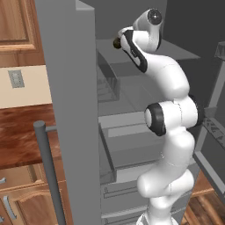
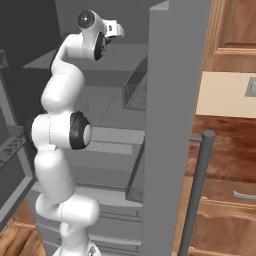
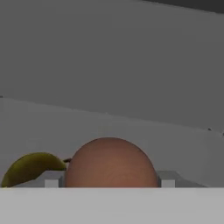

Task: Pick the egg and butter from the fridge and place them by the bowl for mixing.

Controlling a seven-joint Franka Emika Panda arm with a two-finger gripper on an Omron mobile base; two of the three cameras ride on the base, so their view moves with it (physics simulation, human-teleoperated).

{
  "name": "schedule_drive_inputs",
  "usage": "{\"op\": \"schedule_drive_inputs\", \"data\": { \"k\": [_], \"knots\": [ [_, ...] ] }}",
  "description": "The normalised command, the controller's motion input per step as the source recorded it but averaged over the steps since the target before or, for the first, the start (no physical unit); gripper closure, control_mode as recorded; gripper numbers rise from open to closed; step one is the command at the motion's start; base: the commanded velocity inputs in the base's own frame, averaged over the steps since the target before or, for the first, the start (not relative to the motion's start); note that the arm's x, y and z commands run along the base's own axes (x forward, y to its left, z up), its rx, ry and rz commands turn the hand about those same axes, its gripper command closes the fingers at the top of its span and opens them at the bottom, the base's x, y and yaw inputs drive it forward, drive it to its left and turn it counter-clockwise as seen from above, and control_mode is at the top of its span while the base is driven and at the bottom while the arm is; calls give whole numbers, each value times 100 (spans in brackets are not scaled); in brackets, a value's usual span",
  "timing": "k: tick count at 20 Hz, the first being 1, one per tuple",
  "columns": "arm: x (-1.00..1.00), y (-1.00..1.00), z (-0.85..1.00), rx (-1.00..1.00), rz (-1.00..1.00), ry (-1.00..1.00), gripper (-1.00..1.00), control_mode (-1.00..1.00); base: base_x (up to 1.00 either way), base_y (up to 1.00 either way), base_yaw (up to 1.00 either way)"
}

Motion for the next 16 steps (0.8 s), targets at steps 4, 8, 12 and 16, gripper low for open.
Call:
{"op": "schedule_drive_inputs", "data": {
  "k": [4, 8, 12, 16],
  "knots": [
    [-95, 11, 0, 0, 0, -23, 100, -100, 0, 0, 0],
    [-100, 25, 0, 0, -1, -6, 100, -100, 0, 0, 0],
    [-100, 39, 0, 0, -1, 0, 100, -100, 0, 0, 0],
    [-100, 44, 4, 2, -6, 6, 100, -100, 0, 0, 0]
  ]
}}
